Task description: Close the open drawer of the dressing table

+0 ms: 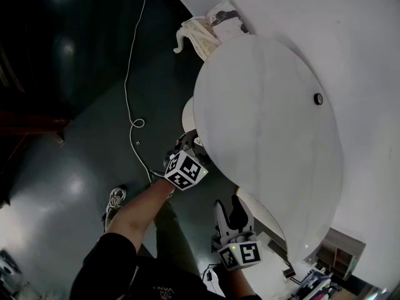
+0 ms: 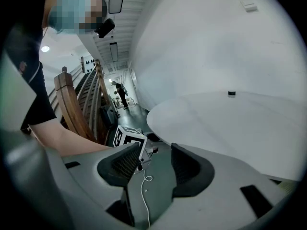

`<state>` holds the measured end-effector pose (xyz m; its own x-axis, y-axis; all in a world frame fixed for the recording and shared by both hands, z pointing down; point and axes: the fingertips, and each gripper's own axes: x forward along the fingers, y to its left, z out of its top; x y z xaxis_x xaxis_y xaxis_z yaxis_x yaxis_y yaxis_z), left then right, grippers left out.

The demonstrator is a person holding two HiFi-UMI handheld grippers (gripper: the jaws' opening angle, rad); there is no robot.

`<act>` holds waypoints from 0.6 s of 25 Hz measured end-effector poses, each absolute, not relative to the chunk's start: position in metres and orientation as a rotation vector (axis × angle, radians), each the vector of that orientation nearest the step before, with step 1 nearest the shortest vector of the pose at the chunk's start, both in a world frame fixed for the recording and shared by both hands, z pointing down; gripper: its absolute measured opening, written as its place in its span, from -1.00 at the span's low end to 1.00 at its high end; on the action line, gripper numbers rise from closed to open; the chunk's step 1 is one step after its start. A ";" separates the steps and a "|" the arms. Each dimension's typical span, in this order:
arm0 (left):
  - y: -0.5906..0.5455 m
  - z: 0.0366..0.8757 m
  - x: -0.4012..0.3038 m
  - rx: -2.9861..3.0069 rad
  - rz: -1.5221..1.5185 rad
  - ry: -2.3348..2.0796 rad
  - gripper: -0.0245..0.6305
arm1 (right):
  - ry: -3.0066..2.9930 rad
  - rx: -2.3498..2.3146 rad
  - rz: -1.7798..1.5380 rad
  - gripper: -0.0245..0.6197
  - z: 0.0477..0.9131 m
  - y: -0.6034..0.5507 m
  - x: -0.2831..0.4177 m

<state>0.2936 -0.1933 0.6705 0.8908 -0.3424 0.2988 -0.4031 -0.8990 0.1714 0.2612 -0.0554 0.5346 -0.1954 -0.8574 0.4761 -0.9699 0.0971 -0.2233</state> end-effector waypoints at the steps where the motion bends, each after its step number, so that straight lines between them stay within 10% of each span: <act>1: -0.192 0.671 0.290 2.832 0.395 -0.562 -0.01 | -2.151 1.839 0.729 -0.27 0.533 -0.057 0.260; 15: -0.168 0.657 0.224 2.823 0.473 -0.554 -0.01 | -2.090 1.941 0.731 -0.28 0.524 -0.047 0.228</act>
<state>0.2241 -0.1682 0.6570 0.8768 -0.3268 0.3527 -0.3996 -0.9033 0.1563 0.2281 -0.0469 0.5237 -0.1203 -0.8781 0.4630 -0.9754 0.0177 -0.2198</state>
